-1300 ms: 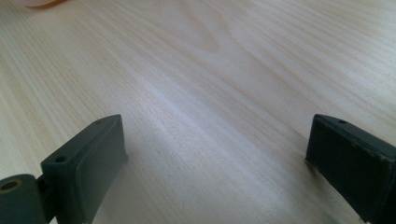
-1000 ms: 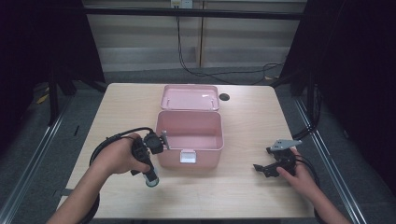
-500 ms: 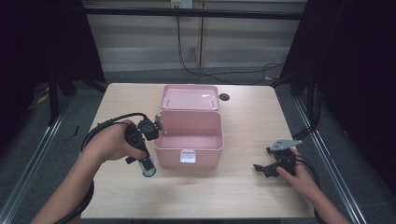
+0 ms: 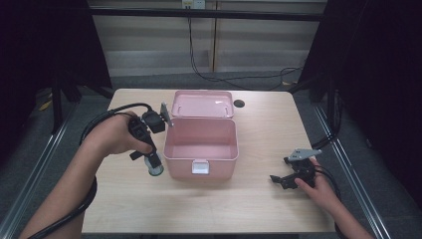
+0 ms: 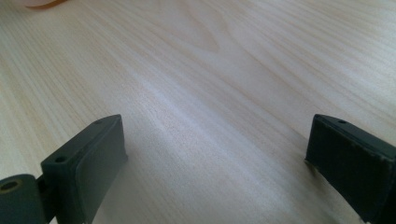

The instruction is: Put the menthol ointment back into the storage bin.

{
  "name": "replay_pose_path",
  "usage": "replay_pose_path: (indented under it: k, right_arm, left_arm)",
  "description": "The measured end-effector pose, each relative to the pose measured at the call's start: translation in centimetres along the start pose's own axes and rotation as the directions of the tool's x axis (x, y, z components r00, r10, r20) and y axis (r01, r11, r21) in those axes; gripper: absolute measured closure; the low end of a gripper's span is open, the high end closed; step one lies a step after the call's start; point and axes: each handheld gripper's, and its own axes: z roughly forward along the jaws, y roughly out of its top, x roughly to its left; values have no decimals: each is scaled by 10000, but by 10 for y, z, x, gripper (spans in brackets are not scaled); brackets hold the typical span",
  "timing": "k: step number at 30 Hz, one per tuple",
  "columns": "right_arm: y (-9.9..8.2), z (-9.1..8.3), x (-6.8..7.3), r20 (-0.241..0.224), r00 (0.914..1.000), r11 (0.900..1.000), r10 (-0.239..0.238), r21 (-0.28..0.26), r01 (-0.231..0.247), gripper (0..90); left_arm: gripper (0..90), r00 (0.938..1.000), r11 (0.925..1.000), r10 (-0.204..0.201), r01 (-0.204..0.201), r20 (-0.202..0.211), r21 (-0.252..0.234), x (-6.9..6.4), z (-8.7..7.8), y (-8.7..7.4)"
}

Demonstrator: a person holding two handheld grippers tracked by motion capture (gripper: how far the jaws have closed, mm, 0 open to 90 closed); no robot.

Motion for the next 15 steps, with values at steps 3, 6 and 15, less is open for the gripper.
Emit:
replay_pose_path:
  k: [3, 6, 15]
  right_arm:
    - [0, 0, 0, -5, 10000, 10000, -6, 21, 6, 43]
    - [0, 0, 0, -6, 10000, 10000, -5, 20, 5, 43]
    - [0, 0, 0, -5, 10000, 10000, -3, 22, 3, 43]
  left_arm:
    - [508, 9999, 9999, -119, 119, 22, 7, 3, -6, 6]
    - [507, 9998, 9998, -197, 197, -71, 23, 5, -11, 13]
    - [507, 9991, 9993, -351, 348, -230, -157, 9, -22, 33]
